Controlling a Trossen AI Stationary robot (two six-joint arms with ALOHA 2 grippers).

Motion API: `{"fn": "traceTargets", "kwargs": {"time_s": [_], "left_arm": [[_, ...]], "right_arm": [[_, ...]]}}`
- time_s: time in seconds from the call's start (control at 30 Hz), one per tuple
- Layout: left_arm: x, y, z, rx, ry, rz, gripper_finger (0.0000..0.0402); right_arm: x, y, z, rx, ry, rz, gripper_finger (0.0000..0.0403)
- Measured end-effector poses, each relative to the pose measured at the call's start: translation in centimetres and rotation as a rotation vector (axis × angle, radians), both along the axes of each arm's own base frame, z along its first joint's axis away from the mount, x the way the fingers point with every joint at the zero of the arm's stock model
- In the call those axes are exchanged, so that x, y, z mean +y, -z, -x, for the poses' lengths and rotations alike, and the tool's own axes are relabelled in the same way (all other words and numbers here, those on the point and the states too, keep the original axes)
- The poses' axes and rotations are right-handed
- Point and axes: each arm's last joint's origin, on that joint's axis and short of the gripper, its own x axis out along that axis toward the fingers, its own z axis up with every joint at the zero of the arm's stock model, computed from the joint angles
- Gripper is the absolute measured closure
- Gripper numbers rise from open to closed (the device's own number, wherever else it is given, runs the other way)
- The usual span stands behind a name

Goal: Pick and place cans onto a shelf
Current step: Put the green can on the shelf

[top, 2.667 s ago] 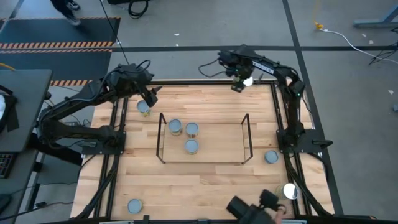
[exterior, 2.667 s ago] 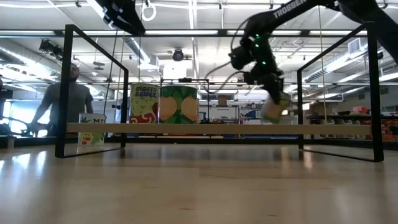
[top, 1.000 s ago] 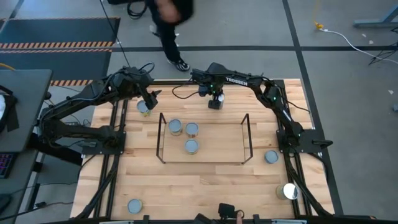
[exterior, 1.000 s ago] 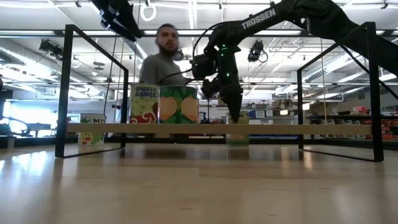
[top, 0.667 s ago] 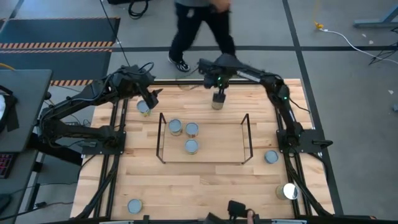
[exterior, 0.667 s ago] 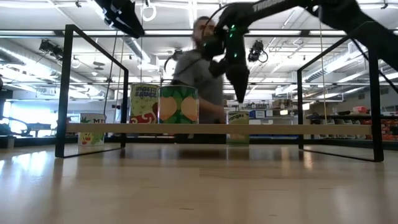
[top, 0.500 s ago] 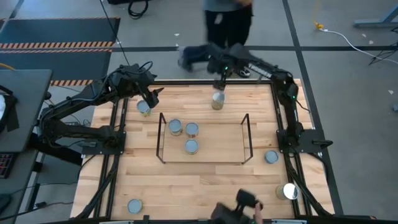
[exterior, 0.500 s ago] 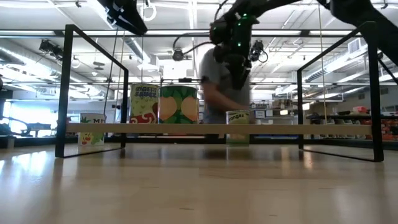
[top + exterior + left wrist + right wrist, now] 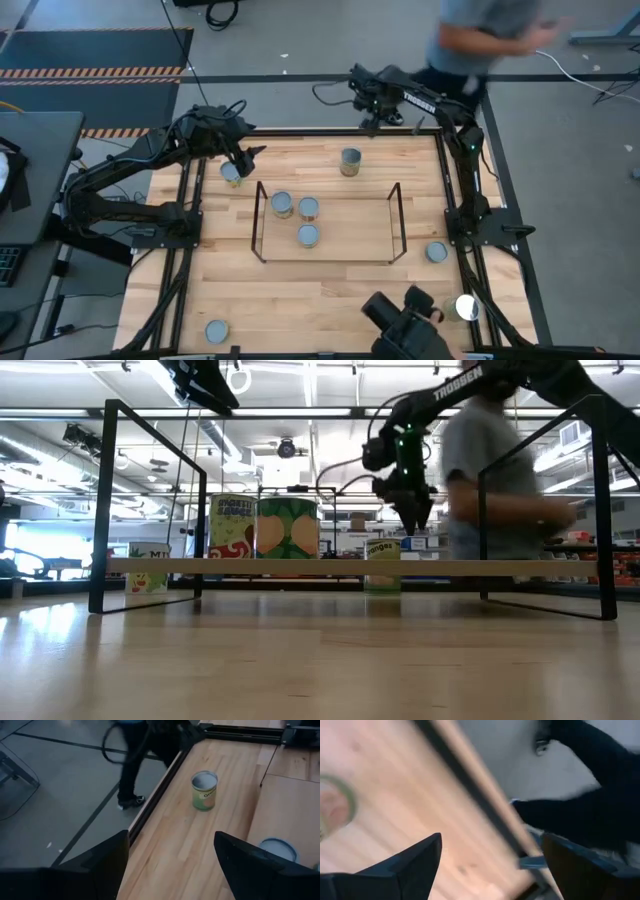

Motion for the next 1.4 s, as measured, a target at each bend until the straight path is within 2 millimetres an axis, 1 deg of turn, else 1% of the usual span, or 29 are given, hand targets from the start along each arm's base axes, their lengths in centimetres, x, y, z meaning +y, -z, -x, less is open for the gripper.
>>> {"fn": "traceTargets", "kwargs": {"time_s": [0.17,0.27,0.37,0.47,0.53,0.6,0.7,0.77,0.87,0.93,1.03,1.13,1.23,1.3,1.4], "left_arm": [[0.1,0.0,-0.3,-0.010,0.011,0.002,0.0106],[0.3,0.3,-1.2,-0.023,0.068,0.032,0.0106],[0.6,0.6,-2.5,-0.059,0.140,0.056,0.0106],[0.9,1.3,-4.0,-0.066,0.280,0.074,0.0106],[1.2,1.9,-5.2,-0.066,0.379,0.083,0.0106],[1.4,2.2,-6.3,-0.089,0.415,0.080,0.0106],[1.5,2.8,-7.8,-0.101,0.428,0.066,0.0106],[1.4,3.0,-8.6,-0.116,0.436,0.050,0.0106],[1.3,3.0,-9.5,-0.134,0.371,0.056,0.0106],[1.3,2.5,-10.0,-0.127,0.321,0.067,0.0106],[1.7,1.1,-10.6,-0.128,0.263,0.102,0.0106],[2.3,0.1,-11.4,-0.095,0.241,0.136,0.0101],[2.9,0.7,-12.7,-0.005,0.280,0.183,0.0087],[3.4,1.4,-14.0,0.019,0.304,0.214,0.0080],[4.3,2.6,-16.3,0.057,0.343,0.226,0.0062]], "right_arm": [[0.7,3.0,-0.6,-0.026,-0.049,-0.082,0.0055],[1.5,3.9,-1.4,-0.082,-0.081,-0.125,0.0055],[3.0,4.0,-2.7,-0.157,-0.142,-0.222,0.0055],[4.3,3.8,-3.9,-0.227,-0.263,-0.279,0.0055],[4.5,3.4,-4.4,-0.253,-0.285,-0.238,0.0055],[4.4,2.9,-4.2,-0.235,-0.271,-0.186,0.0055],[4.1,1.9,-3.5,-0.205,-0.243,-0.116,0.0055],[4.2,0.6,-2.9,-0.221,-0.226,-0.088,0.0055],[4.6,-1.7,-1.7,-0.269,-0.219,-0.045,0.0055],[5.0,-3.4,-0.6,-0.307,-0.210,0.001,0.0055],[5.7,-5.8,1.3,-0.382,-0.174,0.114,0.0055],[6.8,-7.5,3.5,-0.458,-0.131,0.204,0.0055],[8.3,-7.6,5.7,-0.511,-0.088,0.241,0.0055],[9.5,-7.0,7.0,-0.523,-0.069,0.240,0.0055],[11.3,-5.4,8.5,-0.527,-0.053,0.223,0.0055]]}}
